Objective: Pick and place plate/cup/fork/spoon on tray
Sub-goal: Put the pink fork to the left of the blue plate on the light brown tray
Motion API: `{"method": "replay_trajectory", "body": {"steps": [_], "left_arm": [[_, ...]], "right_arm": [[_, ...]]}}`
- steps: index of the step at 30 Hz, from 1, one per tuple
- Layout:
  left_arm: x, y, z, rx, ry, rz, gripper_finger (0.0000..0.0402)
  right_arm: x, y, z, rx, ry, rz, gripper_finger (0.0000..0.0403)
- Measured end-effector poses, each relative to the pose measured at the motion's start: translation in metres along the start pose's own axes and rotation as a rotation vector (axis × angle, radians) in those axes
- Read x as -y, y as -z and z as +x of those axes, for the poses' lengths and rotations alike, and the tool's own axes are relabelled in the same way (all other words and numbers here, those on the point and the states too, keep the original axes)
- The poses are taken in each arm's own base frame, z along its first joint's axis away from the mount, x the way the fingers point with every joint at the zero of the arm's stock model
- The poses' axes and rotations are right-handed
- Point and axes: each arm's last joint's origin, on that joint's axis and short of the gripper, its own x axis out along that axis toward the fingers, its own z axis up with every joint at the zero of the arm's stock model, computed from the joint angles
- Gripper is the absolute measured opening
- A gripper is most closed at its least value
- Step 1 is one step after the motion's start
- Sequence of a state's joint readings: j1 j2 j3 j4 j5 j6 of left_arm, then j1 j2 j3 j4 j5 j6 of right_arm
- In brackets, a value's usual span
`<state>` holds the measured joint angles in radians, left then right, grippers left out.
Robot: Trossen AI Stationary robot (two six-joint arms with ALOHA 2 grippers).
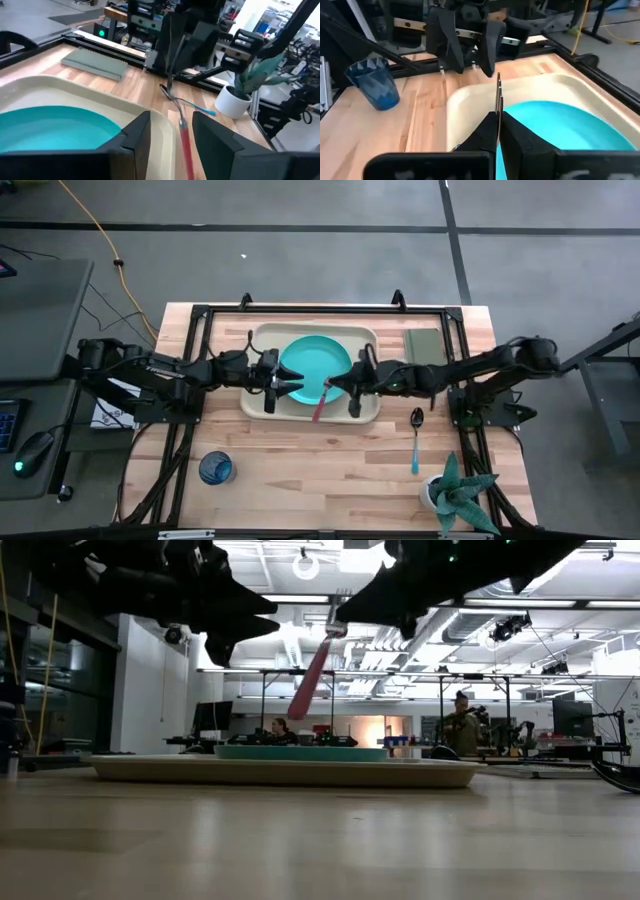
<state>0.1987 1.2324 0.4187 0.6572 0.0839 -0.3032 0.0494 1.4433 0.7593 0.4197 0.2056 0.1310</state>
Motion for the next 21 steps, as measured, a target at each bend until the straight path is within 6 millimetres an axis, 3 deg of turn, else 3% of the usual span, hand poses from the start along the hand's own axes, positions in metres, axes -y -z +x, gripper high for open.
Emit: {"method": "replay_trajectory", "body": {"steps": [13, 21], "left_arm": [[0.019, 0.001, 0.005, 0.077, 0.070, 0.143, 0.0136], [0.025, 0.003, 0.005, 0.075, 0.066, 0.206, 0.0136]], "right_arm": [[-0.027, -0.019, 0.054, -0.098, -0.044, -0.088, 0.0000], [-0.039, -0.021, 0.056, -0.119, -0.071, -0.114, 0.0000]]}}
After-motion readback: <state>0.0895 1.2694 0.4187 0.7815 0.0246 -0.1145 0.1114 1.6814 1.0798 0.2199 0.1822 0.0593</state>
